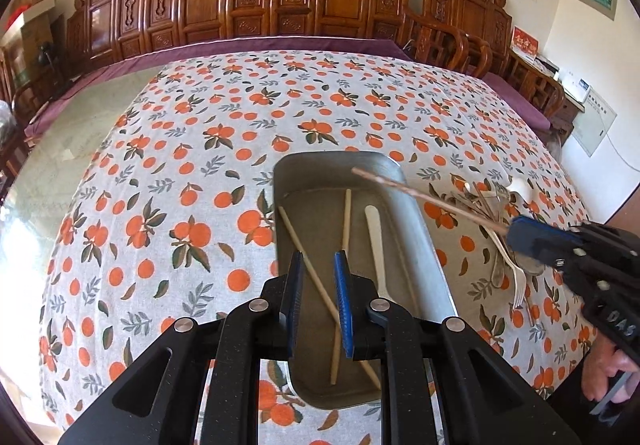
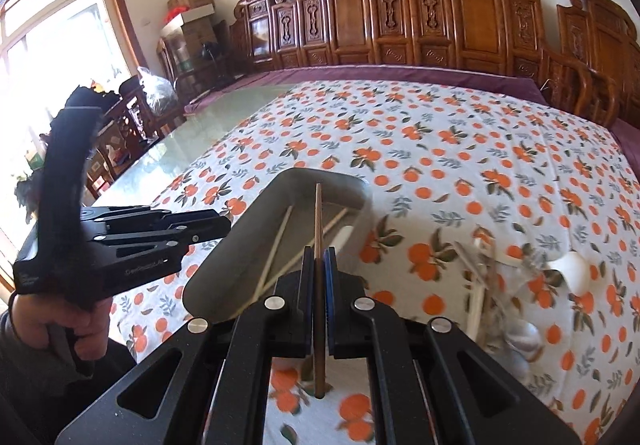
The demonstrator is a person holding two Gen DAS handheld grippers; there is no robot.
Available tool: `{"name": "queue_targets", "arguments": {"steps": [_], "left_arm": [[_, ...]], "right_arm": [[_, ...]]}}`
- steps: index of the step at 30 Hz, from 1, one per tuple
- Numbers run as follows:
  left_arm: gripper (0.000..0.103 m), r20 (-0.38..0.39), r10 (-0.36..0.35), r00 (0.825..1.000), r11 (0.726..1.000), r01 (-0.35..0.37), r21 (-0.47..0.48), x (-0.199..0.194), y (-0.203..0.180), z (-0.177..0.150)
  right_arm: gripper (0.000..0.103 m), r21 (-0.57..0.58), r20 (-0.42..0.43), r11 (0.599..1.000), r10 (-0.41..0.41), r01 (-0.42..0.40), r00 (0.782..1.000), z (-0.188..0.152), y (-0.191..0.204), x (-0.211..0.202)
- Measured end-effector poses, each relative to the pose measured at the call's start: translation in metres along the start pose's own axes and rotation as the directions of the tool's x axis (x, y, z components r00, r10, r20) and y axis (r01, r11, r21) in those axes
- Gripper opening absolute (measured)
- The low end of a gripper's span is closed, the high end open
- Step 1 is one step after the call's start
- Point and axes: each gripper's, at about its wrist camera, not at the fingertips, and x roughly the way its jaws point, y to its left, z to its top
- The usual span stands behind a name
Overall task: Organize utensils
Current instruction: 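Lower the chopstick into the tray and open the right tool, then move both tools back to the utensil pile, right tool toward a metal spoon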
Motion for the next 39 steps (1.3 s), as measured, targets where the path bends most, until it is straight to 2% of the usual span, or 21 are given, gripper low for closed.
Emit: {"name": "queue_targets", "arguments": {"steps": [13, 18, 30, 36, 39], "left_arm": [[0.014, 0.001, 0.023, 1.000, 0.999, -0.023, -0.045, 0.000, 0.019, 0.000], [0.014, 0.001, 0.026, 1.000, 0.999, -0.025, -0.046, -0.001, 0.020, 0.000], [0.014, -0.003, 0.036, 0.999, 0.998, -0.036, -0.052, 0.001, 0.020, 0.001], [0.014, -0.002, 0.037, 0.999, 0.998, -0.037, -0.049, 0.001, 0.019, 0.001], [0.014, 0.000, 0.033, 0.999, 0.998, -0.033, -0.045, 0.000, 0.017, 0.000]], "right_arm": [[0.006, -0.023, -0.079, 0.998, -0.068, 0.066, 0.995, 0.013, 0.031, 0.065], [0.006, 0.019, -0.111, 0.998, -0.060, 0.063, 0.992, 0.006, 0.032, 0.077], [0.008, 0.050, -0.151, 0.999, -0.012, 0.019, 0.988, -0.004, 0.037, 0.087], [0.009, 0.050, -0.142, 0.999, 0.014, -0.007, 0.990, -0.005, 0.037, 0.081], [0.009, 0.037, -0.111, 0.999, 0.007, -0.003, 0.994, -0.004, 0.031, 0.067]]}}
